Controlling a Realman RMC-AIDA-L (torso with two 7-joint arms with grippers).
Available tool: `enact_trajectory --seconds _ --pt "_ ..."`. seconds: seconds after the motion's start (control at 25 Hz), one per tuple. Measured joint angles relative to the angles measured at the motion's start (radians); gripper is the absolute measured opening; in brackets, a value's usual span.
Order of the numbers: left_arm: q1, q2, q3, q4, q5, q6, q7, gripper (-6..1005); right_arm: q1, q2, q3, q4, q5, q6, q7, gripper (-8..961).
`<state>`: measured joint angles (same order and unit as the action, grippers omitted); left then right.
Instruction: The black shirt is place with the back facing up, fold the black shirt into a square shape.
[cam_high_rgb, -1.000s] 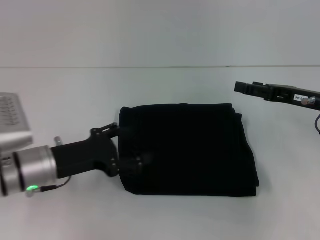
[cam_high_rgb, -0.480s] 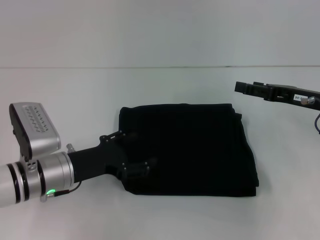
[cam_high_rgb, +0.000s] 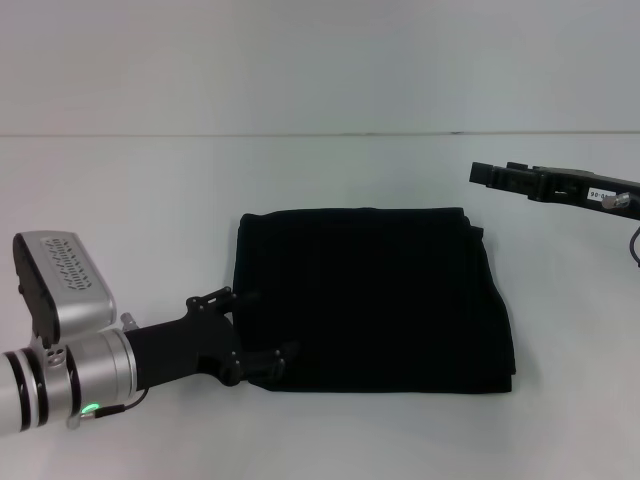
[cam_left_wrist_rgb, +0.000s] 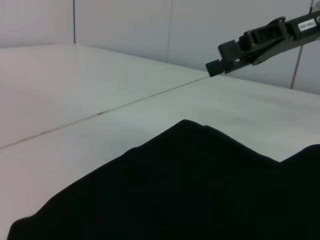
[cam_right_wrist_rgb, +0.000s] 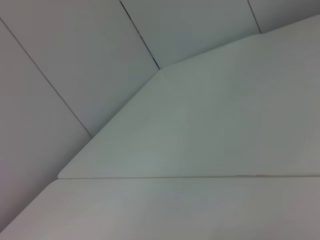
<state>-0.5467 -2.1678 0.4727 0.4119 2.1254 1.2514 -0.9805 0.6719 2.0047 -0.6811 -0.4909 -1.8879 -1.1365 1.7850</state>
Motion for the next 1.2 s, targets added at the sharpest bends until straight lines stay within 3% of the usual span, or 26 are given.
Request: enact_trajectory --seconds 0.52,1.0,1.2 --pt "0.013 -0.001 -0.003 0.001 0.025 0.007 -0.001 894 0.001 0.0 0.0 0.0 0.002 0.0 -0.003 821" --pt "0.016 0.018 -0.113 0.087 -0.024 0.289 -0.015 895 -0.001 0.001 0.006 -0.004 0.003 -0.014 -0.042 822" --pt "-0.015 0.037 -0.123 0.088 -0.06 0.386 -0.088 895 -0.018 0.0 0.011 -0.01 0.054 -0.134 -0.194 823"
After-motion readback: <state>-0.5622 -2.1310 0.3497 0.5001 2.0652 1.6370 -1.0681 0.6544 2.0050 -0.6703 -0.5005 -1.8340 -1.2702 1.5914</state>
